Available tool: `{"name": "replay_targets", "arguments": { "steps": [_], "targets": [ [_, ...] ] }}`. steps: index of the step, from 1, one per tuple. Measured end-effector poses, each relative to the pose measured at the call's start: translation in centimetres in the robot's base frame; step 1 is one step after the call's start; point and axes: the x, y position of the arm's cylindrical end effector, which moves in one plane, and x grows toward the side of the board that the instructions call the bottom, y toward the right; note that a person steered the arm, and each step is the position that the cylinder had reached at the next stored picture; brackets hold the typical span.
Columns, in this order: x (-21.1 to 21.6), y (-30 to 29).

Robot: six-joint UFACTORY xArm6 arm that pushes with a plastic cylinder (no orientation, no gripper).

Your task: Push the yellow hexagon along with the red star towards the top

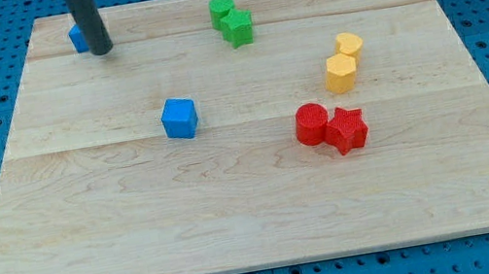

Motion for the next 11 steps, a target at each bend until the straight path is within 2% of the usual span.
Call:
{"name": "replay_targets", "arguments": {
  "steps": [1, 4, 5, 6, 8, 9, 10, 11],
  "targets": [
    [0.3, 4.8],
    [12.4, 18.0],
    [14.7, 24.5],
    [15.0, 27.1],
    [21.8, 32.9],
    [25.0, 27.8],
    [22.5, 22.2],
    [21.5, 30.0]
  ]
}}
